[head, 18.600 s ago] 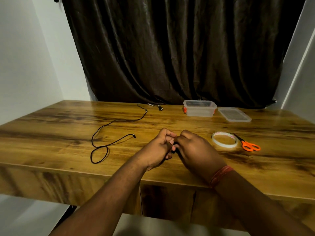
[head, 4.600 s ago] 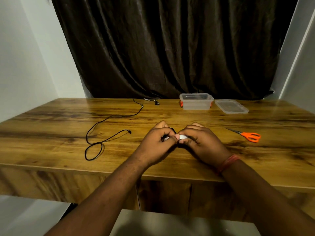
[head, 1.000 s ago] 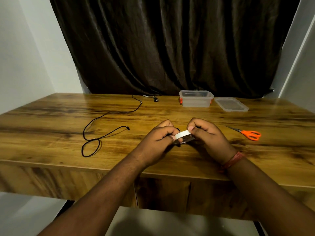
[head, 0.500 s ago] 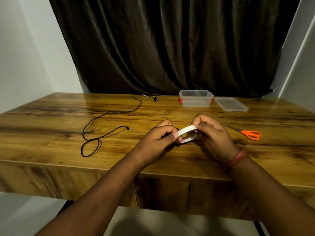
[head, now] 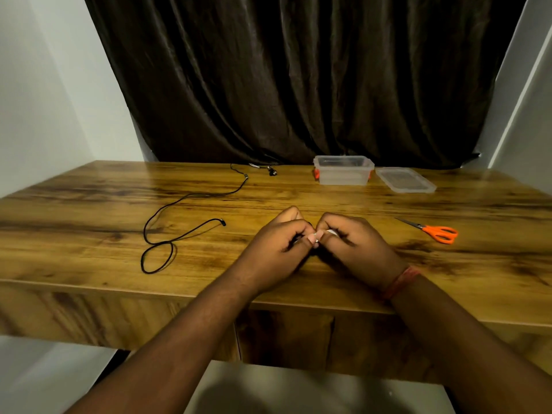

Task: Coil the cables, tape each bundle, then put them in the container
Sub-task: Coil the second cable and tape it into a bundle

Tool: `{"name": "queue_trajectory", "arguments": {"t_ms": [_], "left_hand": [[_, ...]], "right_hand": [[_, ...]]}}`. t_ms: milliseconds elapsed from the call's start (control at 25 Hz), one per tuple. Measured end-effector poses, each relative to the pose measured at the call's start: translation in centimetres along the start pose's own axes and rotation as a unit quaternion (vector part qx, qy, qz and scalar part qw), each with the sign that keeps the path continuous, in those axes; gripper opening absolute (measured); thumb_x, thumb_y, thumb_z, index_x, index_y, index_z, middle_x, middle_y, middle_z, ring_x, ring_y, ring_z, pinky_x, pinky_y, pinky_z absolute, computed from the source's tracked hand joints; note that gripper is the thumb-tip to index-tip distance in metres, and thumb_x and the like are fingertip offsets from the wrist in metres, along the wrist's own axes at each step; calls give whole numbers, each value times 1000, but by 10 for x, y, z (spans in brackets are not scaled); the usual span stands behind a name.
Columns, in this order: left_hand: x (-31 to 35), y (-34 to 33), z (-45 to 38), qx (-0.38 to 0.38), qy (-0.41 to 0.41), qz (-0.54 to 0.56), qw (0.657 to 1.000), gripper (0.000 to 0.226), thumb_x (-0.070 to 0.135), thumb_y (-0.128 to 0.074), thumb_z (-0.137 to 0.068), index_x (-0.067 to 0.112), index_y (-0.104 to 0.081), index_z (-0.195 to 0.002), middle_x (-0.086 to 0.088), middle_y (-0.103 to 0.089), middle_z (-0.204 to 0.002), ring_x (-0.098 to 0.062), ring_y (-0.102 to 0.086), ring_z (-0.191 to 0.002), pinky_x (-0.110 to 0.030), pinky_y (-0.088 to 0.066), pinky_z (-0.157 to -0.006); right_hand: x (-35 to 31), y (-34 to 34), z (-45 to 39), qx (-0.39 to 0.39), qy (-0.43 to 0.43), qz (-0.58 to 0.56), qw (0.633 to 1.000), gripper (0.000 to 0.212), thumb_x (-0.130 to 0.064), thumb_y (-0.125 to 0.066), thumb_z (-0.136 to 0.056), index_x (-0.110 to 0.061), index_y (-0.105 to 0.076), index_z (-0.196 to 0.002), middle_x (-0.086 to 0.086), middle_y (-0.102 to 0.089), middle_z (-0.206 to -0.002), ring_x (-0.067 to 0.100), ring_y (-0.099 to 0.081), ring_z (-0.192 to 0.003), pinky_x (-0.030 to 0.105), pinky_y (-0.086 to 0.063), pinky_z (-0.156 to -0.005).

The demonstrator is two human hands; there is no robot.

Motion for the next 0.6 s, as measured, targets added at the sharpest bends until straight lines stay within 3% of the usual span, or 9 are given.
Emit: {"name": "queue_trajectory", "arguments": {"t_ms": [120, 280, 400, 600], "left_hand": [[2, 0, -1, 6, 2, 3, 1000, 18, 23, -54, -98, 17, -65, -86, 1, -49, -91, -10, -50, -83, -36, -45, -73], [0, 2, 2, 3, 16, 66, 998, 19, 24, -51, -99, 18, -64, -86, -1, -49, -93, -23, -53, -82, -48, -49, -69], [1, 3, 3, 3, 18, 82, 996, 20, 28, -49, -97, 19, -65, -87, 1, -49, -93, -25, -52, -83, -48, -47, -66], [-1, 3, 4, -2, 30, 105, 994, 19, 28, -49, -95, 22, -65, -86, 4, -49, -93, -27, -52, -83, -52, -48, -66]], "right_hand": [[2, 2, -1, -1, -24, -76, 997, 16, -23, -52, -87, -17, -59, -74, -8, -55, -63, 6, -47, -60, 28, -36, -59], [1, 9, 0, 19, -40, -153, 987, 18, -19, -46, -87, -15, -54, -71, -11, -48, -62, 6, -42, -60, 25, -35, -58], [-1, 8, 0, 18, -44, -206, 977, 16, -16, -45, -86, -11, -52, -72, -12, -48, -61, 3, -43, -58, 18, -38, -55], [5, 9, 0, 29, -60, -247, 967, 16, -16, -44, -85, -10, -51, -72, -8, -48, -61, 6, -42, -58, 20, -36, -52]]}}
Point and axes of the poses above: each hand's wrist, its own z-axis away from the middle knuckle, its own y-axis out of the back of the hand, x = y × z, the point moved 6 cm from there along -z, towards the middle knuckle
